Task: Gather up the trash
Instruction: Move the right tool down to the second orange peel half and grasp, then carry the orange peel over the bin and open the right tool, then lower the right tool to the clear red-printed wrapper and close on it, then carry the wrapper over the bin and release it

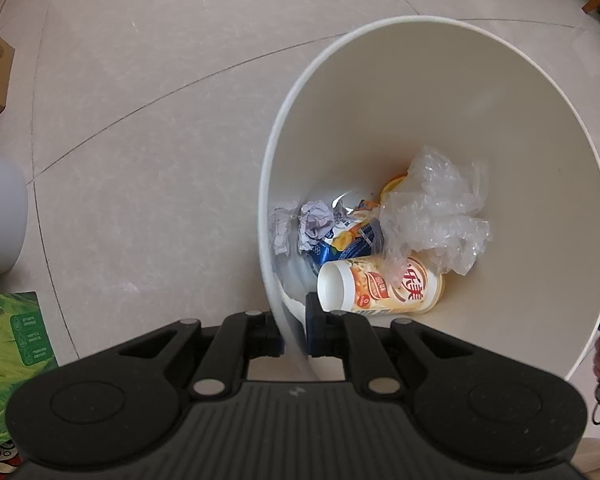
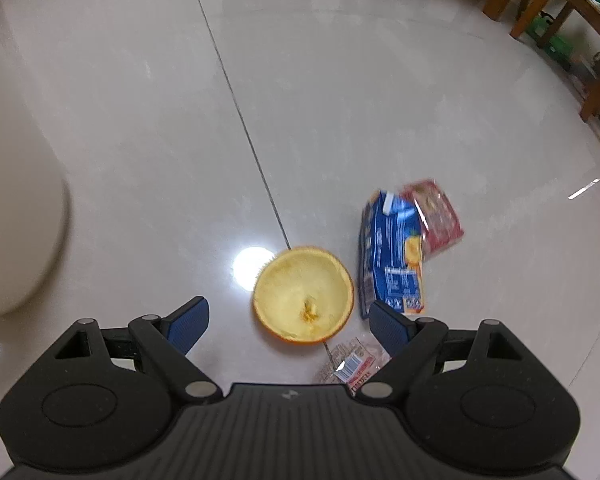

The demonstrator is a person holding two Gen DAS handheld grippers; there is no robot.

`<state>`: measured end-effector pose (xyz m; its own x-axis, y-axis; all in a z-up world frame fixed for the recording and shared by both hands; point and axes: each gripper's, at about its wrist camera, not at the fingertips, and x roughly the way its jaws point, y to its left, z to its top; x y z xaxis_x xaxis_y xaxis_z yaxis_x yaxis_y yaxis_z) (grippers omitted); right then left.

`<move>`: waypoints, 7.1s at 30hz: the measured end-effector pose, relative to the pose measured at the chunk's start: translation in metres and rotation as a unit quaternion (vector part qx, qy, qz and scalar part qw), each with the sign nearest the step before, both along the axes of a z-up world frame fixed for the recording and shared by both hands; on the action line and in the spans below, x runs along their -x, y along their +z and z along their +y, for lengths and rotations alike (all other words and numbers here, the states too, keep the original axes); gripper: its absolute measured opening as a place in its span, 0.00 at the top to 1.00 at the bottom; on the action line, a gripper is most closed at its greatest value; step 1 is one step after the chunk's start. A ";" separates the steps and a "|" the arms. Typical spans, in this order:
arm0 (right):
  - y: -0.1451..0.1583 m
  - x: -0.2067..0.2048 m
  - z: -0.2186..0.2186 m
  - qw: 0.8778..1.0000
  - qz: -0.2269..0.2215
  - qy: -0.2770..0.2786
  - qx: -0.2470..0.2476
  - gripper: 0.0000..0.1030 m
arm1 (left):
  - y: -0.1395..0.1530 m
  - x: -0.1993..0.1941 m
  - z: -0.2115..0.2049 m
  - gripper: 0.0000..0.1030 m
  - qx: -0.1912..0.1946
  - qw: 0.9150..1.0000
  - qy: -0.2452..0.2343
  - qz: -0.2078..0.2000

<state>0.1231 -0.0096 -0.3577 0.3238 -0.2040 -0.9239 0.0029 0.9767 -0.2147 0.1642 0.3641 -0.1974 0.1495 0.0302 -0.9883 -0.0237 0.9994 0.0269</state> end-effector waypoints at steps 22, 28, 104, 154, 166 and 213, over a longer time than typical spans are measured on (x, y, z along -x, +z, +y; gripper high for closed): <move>-0.061 -0.040 -0.019 0.996 0.033 -0.079 0.009 0.15 | -0.002 0.000 0.000 0.92 -0.001 1.000 -0.006 0.002; -0.060 -0.042 -0.027 0.996 0.035 -0.084 0.003 0.21 | -0.002 0.000 0.000 0.92 0.000 1.000 -0.006 0.002; 0.232 -0.011 0.087 0.991 -0.056 0.078 -0.095 0.10 | 0.002 0.002 0.005 0.92 0.009 1.000 0.004 -0.008; -0.043 0.026 -0.100 0.955 0.054 -0.280 -0.080 0.10 | 0.003 0.003 0.004 0.91 0.015 1.000 -0.003 -0.005; -0.060 0.019 -0.095 0.960 0.065 -0.263 -0.063 0.20 | 0.001 0.003 0.002 0.91 0.011 1.000 -0.007 -0.004; 0.255 -0.036 0.181 0.966 -0.046 0.213 -0.138 0.59 | 0.002 0.006 0.000 0.91 0.006 1.000 -0.006 -0.008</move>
